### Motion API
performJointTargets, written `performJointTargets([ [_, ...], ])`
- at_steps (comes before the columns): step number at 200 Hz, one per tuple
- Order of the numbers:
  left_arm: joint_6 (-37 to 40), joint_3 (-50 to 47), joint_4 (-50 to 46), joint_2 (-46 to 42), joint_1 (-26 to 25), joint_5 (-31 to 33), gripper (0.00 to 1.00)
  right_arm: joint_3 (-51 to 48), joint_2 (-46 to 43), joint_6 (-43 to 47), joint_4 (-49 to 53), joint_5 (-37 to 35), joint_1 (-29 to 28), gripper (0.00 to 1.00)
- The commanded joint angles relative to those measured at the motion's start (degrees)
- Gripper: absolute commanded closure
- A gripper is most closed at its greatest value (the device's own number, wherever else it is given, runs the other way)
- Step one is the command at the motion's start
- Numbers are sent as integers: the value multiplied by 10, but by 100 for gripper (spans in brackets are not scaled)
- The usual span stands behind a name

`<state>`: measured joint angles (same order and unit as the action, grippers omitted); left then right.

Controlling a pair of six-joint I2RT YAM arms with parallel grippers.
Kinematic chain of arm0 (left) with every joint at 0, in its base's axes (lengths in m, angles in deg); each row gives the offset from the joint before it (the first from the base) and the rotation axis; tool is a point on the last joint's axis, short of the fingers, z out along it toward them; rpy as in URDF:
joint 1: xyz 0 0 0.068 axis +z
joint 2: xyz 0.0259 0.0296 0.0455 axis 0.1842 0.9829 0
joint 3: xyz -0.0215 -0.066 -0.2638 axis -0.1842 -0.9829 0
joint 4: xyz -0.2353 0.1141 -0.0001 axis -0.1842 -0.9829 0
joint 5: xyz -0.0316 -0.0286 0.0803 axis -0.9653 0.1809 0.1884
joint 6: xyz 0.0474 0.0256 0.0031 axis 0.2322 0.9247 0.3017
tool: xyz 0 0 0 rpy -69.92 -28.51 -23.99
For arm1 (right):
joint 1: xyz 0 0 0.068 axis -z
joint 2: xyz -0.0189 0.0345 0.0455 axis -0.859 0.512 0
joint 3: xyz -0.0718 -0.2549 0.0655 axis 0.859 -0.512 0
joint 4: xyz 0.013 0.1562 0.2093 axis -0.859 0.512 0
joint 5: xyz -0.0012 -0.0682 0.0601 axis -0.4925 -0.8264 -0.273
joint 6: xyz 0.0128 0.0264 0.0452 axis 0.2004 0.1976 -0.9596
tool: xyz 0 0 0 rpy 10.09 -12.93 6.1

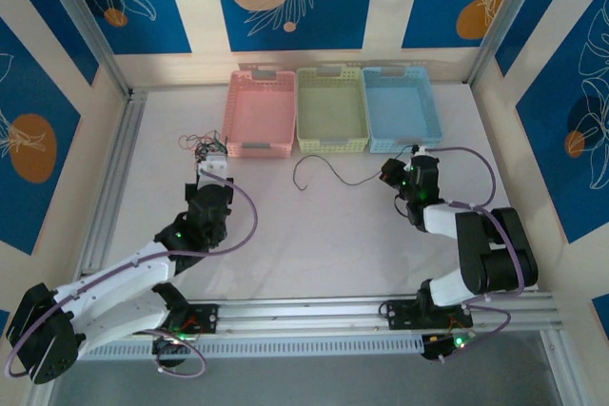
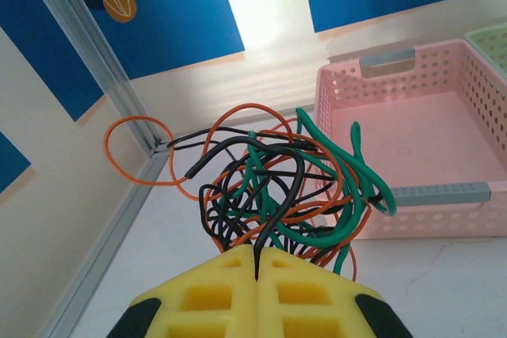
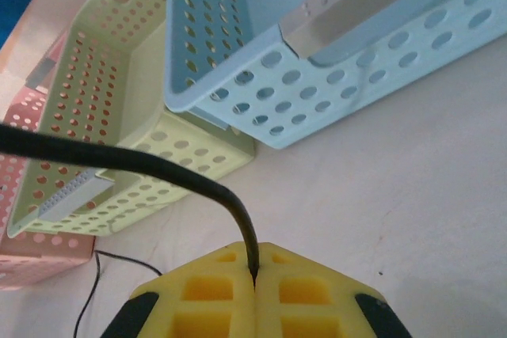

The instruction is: Untangle the cables

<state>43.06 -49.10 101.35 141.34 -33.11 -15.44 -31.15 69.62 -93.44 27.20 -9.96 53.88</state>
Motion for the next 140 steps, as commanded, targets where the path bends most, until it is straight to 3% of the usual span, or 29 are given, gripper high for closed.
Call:
performJointTargets([
  [1,-4,-3,20,6,4,-16,100,13,4,3,-10,31,2,100],
  [37,-16,2,20,50,6,-60,100,21,2,25,-39,99,-6,100],
  [97,-8,-25,117,112,20,-148,100,31,-50,126,-26,96,-65,100],
  [140,-28,-15,105,142,29,-171,100,101,-166,201,109,50,-127,100],
])
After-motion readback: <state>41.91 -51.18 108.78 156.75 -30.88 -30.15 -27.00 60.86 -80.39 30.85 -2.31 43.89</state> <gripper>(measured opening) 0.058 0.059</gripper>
